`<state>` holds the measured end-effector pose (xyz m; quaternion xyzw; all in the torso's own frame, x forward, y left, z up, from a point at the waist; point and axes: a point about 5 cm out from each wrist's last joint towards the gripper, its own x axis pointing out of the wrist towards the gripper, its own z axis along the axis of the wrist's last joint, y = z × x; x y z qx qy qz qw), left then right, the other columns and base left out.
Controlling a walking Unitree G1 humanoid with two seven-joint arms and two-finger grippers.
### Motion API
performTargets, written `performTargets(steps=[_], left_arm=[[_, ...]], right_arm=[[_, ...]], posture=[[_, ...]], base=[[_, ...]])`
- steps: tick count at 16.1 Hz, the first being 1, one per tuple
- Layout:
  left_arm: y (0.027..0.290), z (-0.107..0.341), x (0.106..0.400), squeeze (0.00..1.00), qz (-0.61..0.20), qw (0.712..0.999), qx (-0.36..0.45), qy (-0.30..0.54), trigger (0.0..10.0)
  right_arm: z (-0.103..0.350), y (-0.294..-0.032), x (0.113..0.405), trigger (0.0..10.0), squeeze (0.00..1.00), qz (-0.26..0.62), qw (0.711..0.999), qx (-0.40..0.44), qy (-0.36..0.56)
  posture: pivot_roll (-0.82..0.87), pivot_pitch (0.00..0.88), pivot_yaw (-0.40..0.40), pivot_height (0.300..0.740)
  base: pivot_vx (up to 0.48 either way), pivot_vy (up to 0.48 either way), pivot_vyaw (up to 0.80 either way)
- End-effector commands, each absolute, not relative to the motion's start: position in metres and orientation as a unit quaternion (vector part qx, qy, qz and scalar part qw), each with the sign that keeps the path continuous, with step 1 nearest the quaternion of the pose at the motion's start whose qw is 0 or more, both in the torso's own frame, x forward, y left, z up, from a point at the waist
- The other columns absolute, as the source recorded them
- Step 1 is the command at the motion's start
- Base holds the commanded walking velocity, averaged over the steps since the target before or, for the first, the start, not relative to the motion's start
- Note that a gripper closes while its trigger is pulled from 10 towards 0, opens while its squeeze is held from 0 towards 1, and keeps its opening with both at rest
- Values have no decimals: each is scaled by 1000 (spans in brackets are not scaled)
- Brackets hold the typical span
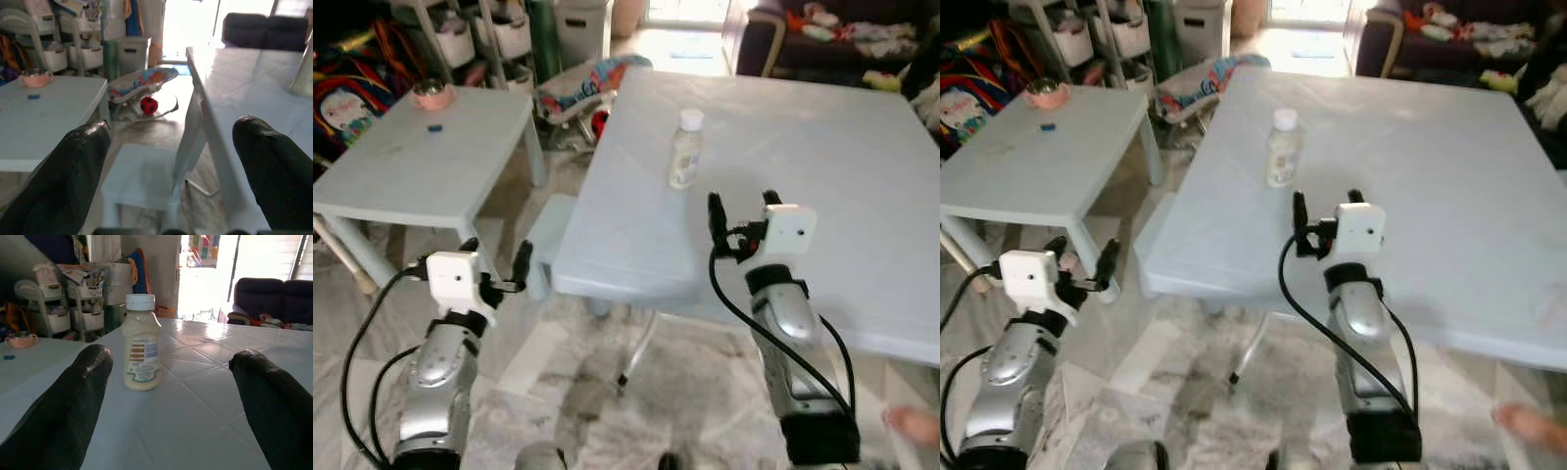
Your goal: Restocking fridge
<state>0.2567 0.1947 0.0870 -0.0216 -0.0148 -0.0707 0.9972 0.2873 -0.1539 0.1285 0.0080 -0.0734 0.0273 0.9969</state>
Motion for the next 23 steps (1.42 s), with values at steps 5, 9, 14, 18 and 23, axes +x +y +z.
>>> performTargets(steps=[5,9,14,18,23], left_arm=[[193,86,257,0,-77,997,-21,-10,10000],[186,87,260,0,-87,996,-25,-13,10000],[184,86,261,0,-90,996,-26,-12,10000],[184,85,262,0,-86,996,-26,-10,10000],[185,85,263,0,-87,996,-23,-12,10000]], right_arm=[[129,-153,287,10000,0,20,997,20,-70],[130,-151,288,10000,0,26,997,20,-70],[119,-141,281,10000,0,55,996,37,-54],[98,-137,270,10000,0,75,997,24,-23],[86,-138,262,10000,0,90,996,-16,-17]], posture=[[-18,0,-3,740],[-25,0,-4,740],[-25,0,-8,740],[-26,0,-7,740],[-22,0,-8,740]], base=[[280,0,128],[315,0,0],[322,0,0],[150,0,0],[0,0,0]])
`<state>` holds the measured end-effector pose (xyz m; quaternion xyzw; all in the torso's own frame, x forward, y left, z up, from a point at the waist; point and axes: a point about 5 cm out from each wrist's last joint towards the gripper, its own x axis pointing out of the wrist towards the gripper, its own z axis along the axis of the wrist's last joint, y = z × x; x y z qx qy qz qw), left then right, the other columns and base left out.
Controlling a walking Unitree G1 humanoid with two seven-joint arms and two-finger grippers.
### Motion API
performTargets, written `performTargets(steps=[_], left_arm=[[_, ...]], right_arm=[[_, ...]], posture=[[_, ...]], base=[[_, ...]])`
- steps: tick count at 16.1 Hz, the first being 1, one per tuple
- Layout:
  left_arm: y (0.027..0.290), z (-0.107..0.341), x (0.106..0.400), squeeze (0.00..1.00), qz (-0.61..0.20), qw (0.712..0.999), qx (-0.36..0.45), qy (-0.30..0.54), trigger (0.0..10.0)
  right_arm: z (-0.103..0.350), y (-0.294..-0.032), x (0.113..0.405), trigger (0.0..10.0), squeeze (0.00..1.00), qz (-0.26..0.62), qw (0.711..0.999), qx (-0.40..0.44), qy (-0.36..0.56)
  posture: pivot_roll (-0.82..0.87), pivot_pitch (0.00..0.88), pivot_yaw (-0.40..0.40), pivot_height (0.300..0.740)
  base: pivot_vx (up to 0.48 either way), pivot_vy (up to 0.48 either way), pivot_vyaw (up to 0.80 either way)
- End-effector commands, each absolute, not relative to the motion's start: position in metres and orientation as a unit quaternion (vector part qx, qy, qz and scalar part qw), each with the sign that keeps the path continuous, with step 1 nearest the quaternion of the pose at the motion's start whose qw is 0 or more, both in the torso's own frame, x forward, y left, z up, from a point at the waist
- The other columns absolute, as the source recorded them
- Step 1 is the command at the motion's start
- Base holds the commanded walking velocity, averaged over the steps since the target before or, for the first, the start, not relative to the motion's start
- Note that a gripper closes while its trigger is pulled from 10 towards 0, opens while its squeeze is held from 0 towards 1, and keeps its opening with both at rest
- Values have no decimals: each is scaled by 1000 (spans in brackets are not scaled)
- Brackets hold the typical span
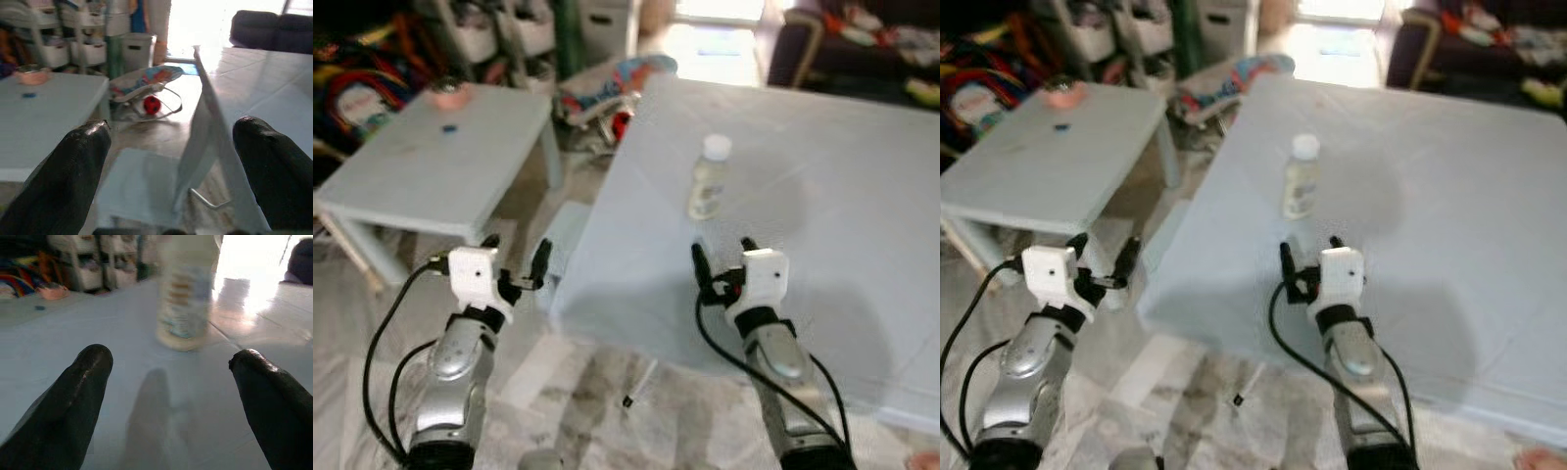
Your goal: Restocking fridge
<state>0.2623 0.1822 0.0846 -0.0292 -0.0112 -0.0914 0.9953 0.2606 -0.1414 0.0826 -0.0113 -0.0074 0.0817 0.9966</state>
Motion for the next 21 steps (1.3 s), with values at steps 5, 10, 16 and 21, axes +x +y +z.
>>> performTargets(steps=[5,10,16,21], left_arm=[[185,85,263,0,-82,996,-21,-12,10000],[184,89,265,0,-96,995,-28,-24,10000],[181,89,266,0,-101,994,-30,-27,10000],[178,89,268,0,-103,994,-34,-29,10000]], right_arm=[[116,-157,285,10000,0,39,996,-31,-75],[158,-164,298,10000,0,4,988,-47,-146],[160,-150,293,10000,0,24,986,-52,-157],[166,-150,296,10000,0,30,984,-63,-166]], posture=[[-23,0,-2,740],[-26,0,-1,740],[-32,0,-1,740],[-37,0,-7,740]], base=[[0,0,0],[48,0,0],[291,0,0],[316,0,0]])
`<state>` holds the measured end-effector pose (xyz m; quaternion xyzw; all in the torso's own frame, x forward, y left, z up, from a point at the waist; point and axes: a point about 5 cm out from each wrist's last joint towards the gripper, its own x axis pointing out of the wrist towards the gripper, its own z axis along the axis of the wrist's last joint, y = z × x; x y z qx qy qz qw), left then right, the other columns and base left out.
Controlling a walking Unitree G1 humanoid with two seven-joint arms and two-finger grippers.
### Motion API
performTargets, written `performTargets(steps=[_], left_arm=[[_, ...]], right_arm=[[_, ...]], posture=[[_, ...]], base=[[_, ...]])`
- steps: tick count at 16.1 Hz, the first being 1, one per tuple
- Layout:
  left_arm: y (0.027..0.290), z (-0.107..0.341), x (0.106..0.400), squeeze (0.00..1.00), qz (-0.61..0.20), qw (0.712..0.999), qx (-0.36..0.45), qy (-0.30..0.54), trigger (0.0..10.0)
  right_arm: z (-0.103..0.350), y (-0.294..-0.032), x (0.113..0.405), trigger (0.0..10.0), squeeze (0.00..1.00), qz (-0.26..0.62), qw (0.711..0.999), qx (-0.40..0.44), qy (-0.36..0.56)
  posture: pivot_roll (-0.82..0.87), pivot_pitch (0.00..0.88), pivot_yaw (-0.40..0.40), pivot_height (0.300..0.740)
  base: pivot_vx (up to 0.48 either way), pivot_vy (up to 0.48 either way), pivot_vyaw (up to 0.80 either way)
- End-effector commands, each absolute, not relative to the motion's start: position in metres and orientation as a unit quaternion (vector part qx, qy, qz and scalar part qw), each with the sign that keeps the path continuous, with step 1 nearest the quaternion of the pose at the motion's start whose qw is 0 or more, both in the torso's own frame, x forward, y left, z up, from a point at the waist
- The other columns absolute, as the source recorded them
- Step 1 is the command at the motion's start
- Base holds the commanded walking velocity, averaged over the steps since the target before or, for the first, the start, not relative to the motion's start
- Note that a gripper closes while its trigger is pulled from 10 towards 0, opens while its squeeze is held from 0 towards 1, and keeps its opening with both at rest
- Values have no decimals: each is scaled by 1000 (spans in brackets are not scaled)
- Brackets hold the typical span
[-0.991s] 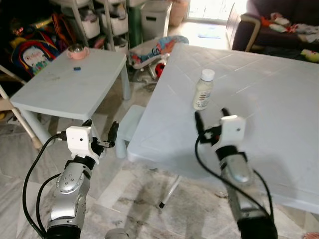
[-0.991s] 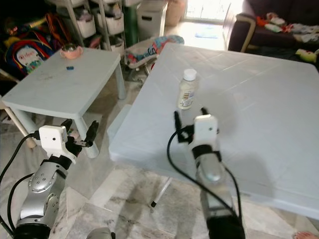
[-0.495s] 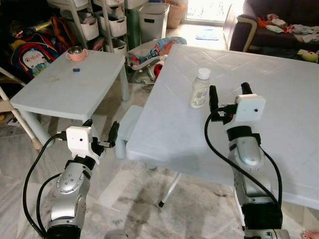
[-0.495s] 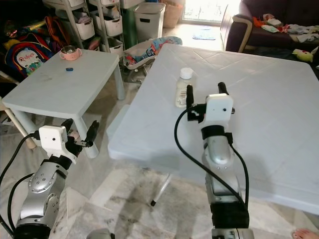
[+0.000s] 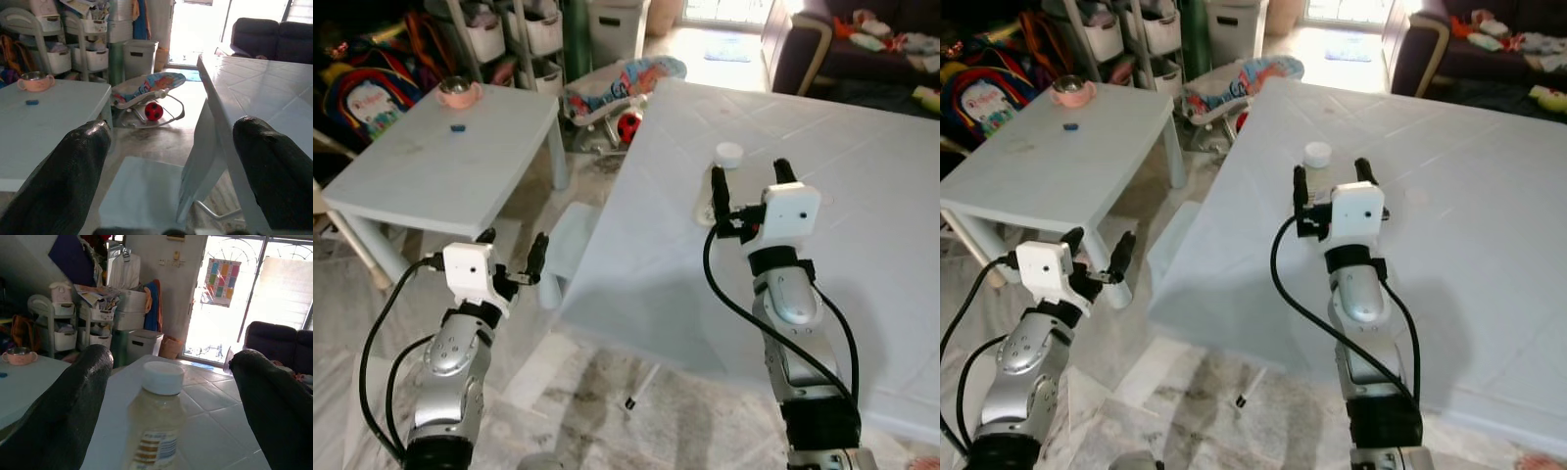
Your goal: Restocking fridge
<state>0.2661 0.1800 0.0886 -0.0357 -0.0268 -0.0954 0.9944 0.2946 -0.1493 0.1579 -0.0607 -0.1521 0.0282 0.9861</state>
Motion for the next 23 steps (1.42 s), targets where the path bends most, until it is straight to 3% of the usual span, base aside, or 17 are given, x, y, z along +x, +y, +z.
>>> performTargets(steps=[1,9,17,18,19,21,22,23], left_arm=[[178,89,268,0,-101,994,-35,-29,10000],[180,88,268,0,-87,995,-38,-32,10000],[182,85,262,0,-96,995,-27,-20,10000],[184,84,259,0,-96,995,-24,-17,10000],[189,85,255,0,-92,995,-19,-14,10000],[193,85,252,0,-90,996,-14,-11,10000],[195,86,250,0,-89,996,-11,-9,10000],[197,86,248,0,-88,996,-8,-7,10000]], right_arm=[[167,-149,296,10000,0,34,983,-67,-170],[173,-142,296,10000,0,57,974,-101,-193],[176,-164,335,10000,12,64,982,-98,-149],[174,-168,341,10000,839,60,984,-96,-139],[175,-173,349,10000,1000,58,987,-81,-129],[175,-172,356,10000,1000,67,988,-71,-118],[174,-170,361,10000,812,74,988,-77,-112],[175,-168,364,10000,0,82,987,-84,-109]], posture=[[-38,0,-9,740],[-38,0,-15,740],[1,22,5,740],[12,27,7,740],[27,39,11,740],[43,48,14,740],[55,55,18,740],[63,57,20,740]], base=[[266,0,0],[0,0,0],[0,0,0],[0,0,0],[0,0,0],[0,0,0],[0,0,0],[0,0,0]])
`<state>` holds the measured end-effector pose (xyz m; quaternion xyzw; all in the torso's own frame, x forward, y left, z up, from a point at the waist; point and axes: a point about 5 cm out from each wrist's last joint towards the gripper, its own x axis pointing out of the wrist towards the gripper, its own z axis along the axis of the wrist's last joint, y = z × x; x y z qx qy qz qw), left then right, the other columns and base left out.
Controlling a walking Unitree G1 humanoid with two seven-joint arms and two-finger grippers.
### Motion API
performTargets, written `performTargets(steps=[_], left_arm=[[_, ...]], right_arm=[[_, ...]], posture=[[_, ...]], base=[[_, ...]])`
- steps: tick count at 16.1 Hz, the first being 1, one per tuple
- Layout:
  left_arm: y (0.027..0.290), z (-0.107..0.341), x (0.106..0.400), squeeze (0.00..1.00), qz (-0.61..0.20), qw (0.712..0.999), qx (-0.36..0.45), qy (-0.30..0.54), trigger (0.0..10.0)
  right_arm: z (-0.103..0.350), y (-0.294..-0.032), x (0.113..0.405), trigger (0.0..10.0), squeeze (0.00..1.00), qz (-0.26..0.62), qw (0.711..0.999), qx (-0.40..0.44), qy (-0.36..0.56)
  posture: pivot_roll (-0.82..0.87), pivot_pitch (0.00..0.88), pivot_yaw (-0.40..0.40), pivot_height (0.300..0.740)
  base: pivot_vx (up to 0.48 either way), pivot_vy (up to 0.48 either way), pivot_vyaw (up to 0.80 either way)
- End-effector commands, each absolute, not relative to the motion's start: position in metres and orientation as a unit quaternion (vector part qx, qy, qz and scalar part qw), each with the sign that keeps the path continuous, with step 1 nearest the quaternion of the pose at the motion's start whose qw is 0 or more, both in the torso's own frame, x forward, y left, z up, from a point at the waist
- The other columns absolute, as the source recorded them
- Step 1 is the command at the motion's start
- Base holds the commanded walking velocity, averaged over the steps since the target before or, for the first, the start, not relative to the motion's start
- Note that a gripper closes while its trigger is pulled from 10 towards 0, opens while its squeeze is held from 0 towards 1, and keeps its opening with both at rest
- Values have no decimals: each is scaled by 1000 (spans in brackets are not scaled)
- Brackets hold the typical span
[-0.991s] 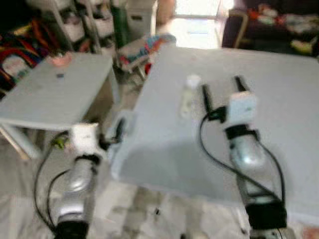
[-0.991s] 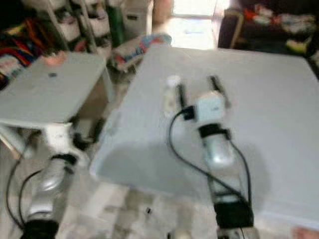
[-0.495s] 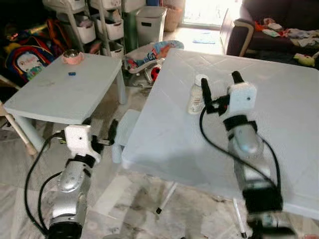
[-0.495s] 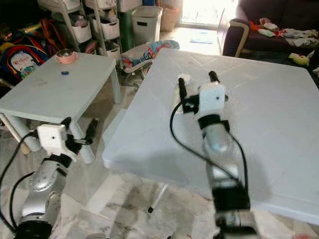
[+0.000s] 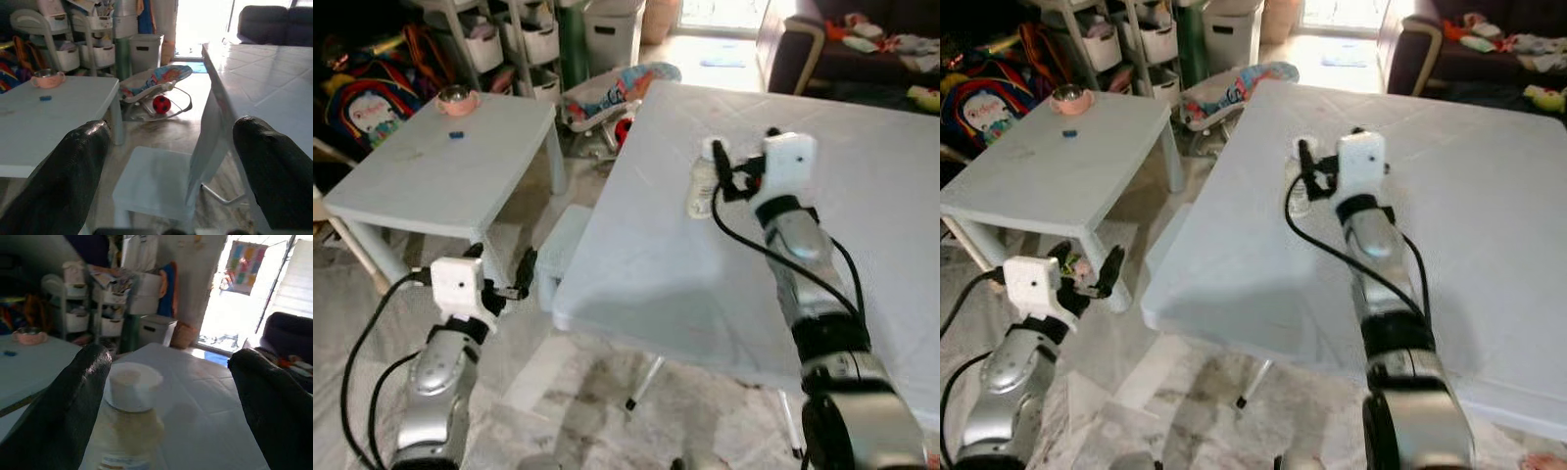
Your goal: Restocking fridge
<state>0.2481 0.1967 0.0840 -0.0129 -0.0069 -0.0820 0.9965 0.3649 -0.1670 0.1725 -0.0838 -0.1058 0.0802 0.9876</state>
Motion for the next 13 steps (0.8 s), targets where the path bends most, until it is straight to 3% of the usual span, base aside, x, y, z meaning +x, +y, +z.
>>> performTargets(steps=[1,13], left_arm=[[199,86,246,0,-86,996,-4,-4,10000],[214,84,233,0,-73,997,20,24,10000]], right_arm=[[177,-164,369,10000,0,91,985,-91,-114],[177,-154,396,10000,0,101,990,-76,-54]], posture=[[70,61,21,740],[139,70,33,740]], base=[[0,0,0],[0,0,0]])
